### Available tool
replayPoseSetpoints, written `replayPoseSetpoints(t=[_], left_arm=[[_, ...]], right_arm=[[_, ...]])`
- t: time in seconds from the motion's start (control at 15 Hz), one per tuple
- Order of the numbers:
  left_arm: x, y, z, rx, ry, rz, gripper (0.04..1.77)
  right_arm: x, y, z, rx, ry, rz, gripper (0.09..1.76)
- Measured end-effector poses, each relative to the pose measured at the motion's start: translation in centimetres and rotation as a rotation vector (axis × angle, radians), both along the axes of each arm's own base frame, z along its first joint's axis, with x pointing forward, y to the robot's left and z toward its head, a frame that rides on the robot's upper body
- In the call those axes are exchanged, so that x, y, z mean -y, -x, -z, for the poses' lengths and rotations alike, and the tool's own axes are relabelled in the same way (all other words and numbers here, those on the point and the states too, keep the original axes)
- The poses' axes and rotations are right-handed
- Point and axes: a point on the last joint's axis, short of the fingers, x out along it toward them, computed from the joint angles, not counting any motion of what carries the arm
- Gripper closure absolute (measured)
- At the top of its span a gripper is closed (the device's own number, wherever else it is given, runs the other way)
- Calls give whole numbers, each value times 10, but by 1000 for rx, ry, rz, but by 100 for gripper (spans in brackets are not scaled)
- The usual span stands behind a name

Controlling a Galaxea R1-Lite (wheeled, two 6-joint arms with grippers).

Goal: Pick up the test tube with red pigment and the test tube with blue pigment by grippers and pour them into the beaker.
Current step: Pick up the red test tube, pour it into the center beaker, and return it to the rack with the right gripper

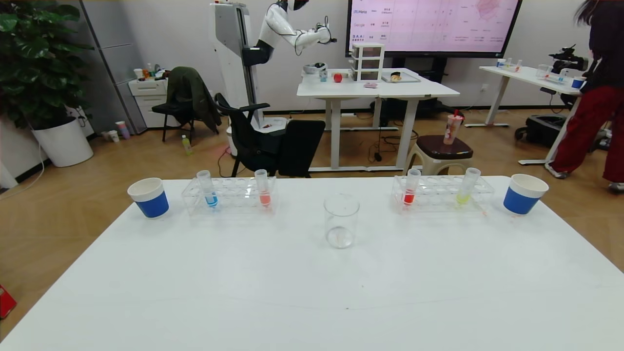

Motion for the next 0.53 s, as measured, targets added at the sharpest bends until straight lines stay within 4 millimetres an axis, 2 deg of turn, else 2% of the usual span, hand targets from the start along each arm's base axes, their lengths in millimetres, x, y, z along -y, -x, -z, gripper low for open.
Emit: replayPoseSetpoints(t=[0.13,0.27,0.4,0.53], left_arm=[[0,0,0,0,0,0,6],[0,0,0,0,0,0,6],[0,0,0,0,0,0,6],[0,0,0,0,0,0,6]], right_arm=[[0,-1,-22,9,0,-6,11],[0,-11,-51,9,0,-16,11],[0,-32,-80,4,0,-24,11],[-1,-67,-104,-10,0,-32,11]])
